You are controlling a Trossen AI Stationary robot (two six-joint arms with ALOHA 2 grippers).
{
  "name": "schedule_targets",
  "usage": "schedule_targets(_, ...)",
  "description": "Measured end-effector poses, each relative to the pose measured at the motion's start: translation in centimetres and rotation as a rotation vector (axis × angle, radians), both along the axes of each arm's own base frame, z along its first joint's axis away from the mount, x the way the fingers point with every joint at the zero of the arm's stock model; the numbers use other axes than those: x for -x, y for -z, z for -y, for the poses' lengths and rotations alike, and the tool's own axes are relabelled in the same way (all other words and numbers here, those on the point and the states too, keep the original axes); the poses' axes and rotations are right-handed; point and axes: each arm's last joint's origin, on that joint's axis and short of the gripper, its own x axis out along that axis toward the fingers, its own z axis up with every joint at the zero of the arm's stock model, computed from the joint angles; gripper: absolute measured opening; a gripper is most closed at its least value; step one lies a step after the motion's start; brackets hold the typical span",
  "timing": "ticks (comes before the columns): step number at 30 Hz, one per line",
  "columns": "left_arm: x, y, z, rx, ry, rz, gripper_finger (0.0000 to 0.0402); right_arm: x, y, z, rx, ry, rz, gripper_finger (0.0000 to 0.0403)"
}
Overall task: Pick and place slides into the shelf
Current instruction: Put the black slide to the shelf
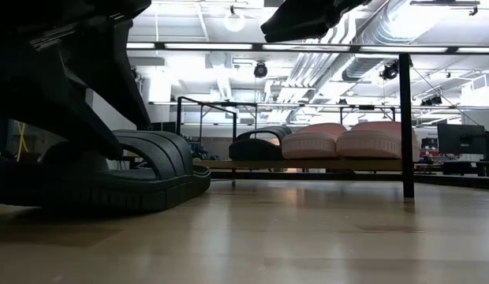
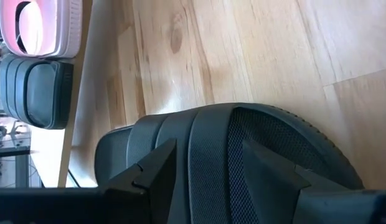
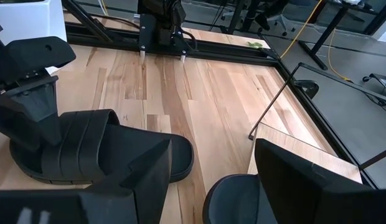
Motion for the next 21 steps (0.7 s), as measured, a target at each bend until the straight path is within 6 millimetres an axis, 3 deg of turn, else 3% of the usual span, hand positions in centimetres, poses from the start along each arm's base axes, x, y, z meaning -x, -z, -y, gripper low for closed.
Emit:
schedule_targets(11, -0.3, 0.5, -0.9, 0.020, -0.023, -0.022, 0.0166, 0.0, 0.0, 0.0, 0.000, 0.000, 0.000, 0.0222)
schedule_targets(21, 0.2, 1.3, -1.9, -0.082, -0.054, 0.021, 0.0166, 0.0, 0.1, 0.0, 0.002, 0.000, -0.007, 0.0222)
